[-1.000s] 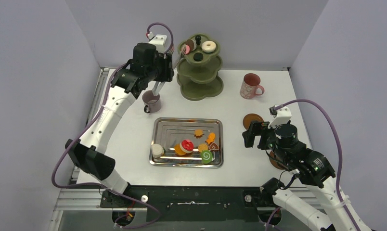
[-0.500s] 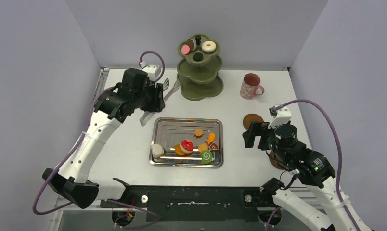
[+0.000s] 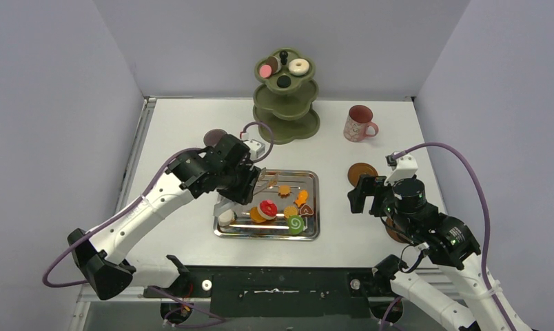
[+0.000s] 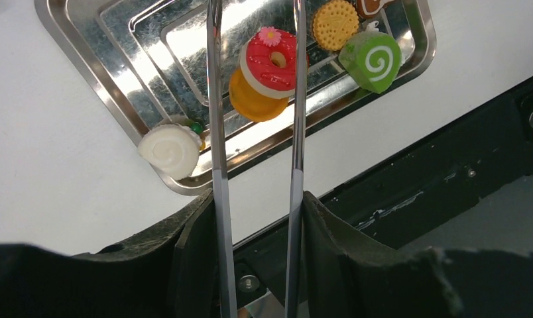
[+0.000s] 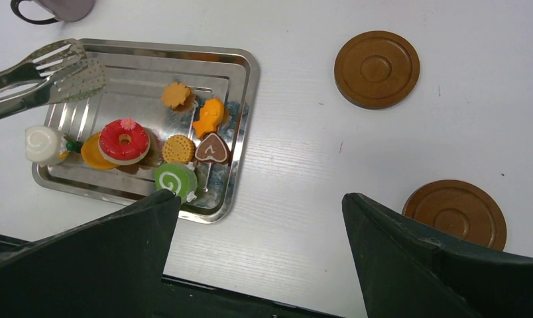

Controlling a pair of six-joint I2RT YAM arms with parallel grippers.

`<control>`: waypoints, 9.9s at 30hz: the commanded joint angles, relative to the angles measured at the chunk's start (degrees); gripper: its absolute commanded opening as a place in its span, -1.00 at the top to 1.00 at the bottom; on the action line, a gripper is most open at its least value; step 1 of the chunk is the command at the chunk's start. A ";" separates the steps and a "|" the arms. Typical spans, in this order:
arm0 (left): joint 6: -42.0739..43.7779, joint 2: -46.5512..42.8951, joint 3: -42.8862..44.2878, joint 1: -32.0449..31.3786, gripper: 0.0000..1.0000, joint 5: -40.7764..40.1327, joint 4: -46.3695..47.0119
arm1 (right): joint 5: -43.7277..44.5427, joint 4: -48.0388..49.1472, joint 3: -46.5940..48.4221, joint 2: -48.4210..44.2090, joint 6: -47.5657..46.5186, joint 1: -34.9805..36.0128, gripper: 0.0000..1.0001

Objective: Serve the afternoon tea

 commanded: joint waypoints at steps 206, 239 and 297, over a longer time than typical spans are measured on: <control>9.32 5.24 2.32 -2.11 0.06 3.94 -5.93 | 4.45 -0.25 6.78 2.67 -5.37 -0.32 -1.00; 9.55 10.13 0.77 -3.45 -0.04 2.63 -6.96 | 4.74 0.03 5.63 0.92 -4.02 -0.34 -1.00; 0.43 12.12 8.00 -0.74 0.38 -15.00 28.44 | 3.64 -0.12 1.38 -6.84 -3.87 -0.32 -1.00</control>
